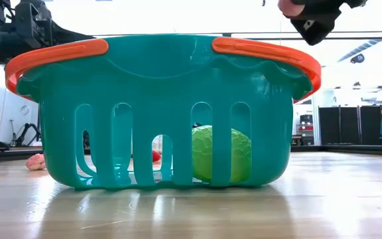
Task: Pick and placing Produce into tupperware
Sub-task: Put the top right small pink peach into the blue bin
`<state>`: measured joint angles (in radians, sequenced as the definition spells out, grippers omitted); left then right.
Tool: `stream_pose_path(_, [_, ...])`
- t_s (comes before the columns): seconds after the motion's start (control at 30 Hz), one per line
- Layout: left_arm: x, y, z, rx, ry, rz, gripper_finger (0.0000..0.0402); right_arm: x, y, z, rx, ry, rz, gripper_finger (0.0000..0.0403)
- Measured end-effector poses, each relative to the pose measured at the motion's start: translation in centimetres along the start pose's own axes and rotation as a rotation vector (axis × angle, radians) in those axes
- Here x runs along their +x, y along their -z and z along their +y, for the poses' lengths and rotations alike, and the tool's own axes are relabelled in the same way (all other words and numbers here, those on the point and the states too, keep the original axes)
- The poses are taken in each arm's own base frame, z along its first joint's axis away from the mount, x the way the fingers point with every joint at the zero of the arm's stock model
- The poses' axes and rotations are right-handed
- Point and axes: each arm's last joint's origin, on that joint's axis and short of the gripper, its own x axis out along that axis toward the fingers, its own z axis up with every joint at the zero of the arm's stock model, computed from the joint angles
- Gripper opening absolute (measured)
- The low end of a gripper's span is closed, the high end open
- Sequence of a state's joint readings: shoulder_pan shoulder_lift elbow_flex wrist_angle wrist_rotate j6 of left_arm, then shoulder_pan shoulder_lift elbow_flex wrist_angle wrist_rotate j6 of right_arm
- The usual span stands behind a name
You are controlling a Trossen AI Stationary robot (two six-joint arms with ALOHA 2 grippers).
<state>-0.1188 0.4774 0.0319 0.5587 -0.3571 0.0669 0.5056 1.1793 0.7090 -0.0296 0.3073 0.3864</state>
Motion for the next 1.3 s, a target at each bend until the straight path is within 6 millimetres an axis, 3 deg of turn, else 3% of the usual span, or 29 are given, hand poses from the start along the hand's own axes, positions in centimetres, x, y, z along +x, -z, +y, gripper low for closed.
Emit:
stream_pose_path(0.2, [0.0, 0.0, 0.0, 0.000, -0.006, 0.000, 0.0173, 1.8, 0.5, 0.4, -0.002, 0.021, 0.046, 0.0068])
stream_pose_path(0.6, [0.0, 0.0, 0.1, 0.000, -0.022, 0.001, 0.0173, 6.1, -2.2, 2.6, -0.063, 0.060, 0.127, 0.0068])
stream_pose_path(0.97, [0.0, 0.0, 0.1, -0.002, -0.022, 0.000, 0.0173, 10.3, -5.0, 2.0, -0.064, 0.206, 0.320, 0.0068])
stream_pose_path(1.3, [0.0, 0.0, 0.1, -0.005, -0.022, 0.000, 0.0173, 12.7, -4.6, 2.0, -0.075, 0.231, 0.429, 0.0068])
